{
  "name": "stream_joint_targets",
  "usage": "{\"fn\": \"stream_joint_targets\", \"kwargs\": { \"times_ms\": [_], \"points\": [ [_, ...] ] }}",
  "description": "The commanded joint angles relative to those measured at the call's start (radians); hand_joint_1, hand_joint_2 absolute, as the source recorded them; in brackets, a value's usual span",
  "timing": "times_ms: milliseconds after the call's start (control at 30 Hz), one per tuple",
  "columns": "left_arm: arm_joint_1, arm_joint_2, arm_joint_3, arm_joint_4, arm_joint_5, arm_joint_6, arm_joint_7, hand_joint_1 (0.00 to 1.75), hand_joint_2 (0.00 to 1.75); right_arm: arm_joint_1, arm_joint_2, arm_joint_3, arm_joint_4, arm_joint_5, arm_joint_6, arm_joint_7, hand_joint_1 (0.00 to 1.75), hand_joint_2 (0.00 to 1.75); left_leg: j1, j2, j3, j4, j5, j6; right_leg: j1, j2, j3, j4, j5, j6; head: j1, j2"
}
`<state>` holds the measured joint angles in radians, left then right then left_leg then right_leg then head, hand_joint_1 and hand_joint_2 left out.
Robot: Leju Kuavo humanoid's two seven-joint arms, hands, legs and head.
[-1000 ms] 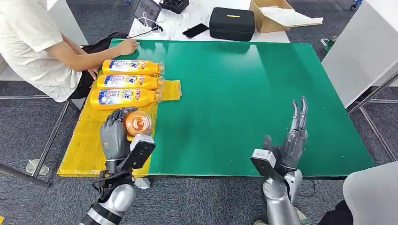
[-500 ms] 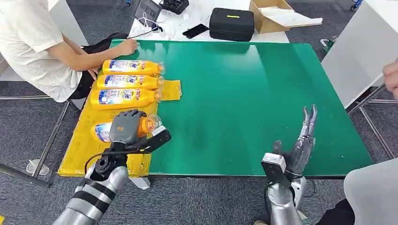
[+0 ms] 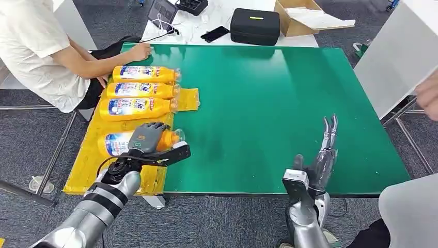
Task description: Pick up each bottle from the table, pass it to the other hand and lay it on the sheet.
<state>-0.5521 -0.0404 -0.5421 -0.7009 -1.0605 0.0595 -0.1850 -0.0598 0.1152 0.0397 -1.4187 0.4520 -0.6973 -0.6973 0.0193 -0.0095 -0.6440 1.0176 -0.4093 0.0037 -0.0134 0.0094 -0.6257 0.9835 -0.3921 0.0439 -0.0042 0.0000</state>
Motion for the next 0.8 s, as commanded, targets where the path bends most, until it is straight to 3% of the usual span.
{"fn": "stream_joint_targets", "kwargs": {
  "times_ms": [33, 67, 100, 333, 800],
  "points": [
    [-0.063, -0.004, -0.042, 0.128, 0.004, -0.013, -0.006, 0.31, 1.75, -0.039, -0.026, 0.029, 0.076, -0.007, -0.001, -0.001, 0.00, 0.00, 0.000, 0.002, 0.005, 0.000, -0.002, 0.001, 0.000, 0.000, 0.005, 0.000, -0.001, -0.002, 0.000, 0.000],
    [-0.064, -0.002, -0.038, 0.132, 0.017, -0.019, -0.018, 0.05, 1.75, -0.042, -0.029, 0.035, 0.081, -0.012, -0.001, -0.001, 0.00, 0.00, 0.000, 0.001, 0.004, 0.000, -0.002, 0.001, 0.000, 0.000, 0.004, 0.000, -0.001, -0.001, 0.000, 0.000],
    [-0.064, -0.002, -0.034, 0.137, 0.031, -0.028, -0.028, 0.00, 1.75, -0.044, -0.031, 0.042, 0.085, -0.018, -0.001, -0.001, 0.00, 0.00, 0.000, 0.001, 0.003, 0.000, -0.001, 0.001, 0.000, 0.000, 0.003, 0.000, -0.001, -0.001, 0.000, 0.000],
    [-0.064, 0.002, -0.027, 0.185, 0.093, -0.085, -0.060, 0.00, 1.75, -0.063, -0.034, 0.074, 0.114, -0.046, -0.001, -0.001, 0.00, 0.00, 0.000, 0.003, 0.005, 0.000, -0.002, 0.001, 0.001, 0.001, 0.004, 0.000, -0.001, -0.002, 0.000, 0.000],
    [-0.036, 0.004, -0.025, 0.160, 0.143, -0.051, -0.108, 0.00, 1.75, -0.066, -0.038, 0.084, 0.125, -0.063, -0.001, -0.001, 0.00, 0.00, 0.000, 0.003, 0.006, -0.001, -0.002, 0.001, 0.000, 0.001, 0.006, -0.001, -0.001, -0.002, 0.000, 0.000]
  ]
}}
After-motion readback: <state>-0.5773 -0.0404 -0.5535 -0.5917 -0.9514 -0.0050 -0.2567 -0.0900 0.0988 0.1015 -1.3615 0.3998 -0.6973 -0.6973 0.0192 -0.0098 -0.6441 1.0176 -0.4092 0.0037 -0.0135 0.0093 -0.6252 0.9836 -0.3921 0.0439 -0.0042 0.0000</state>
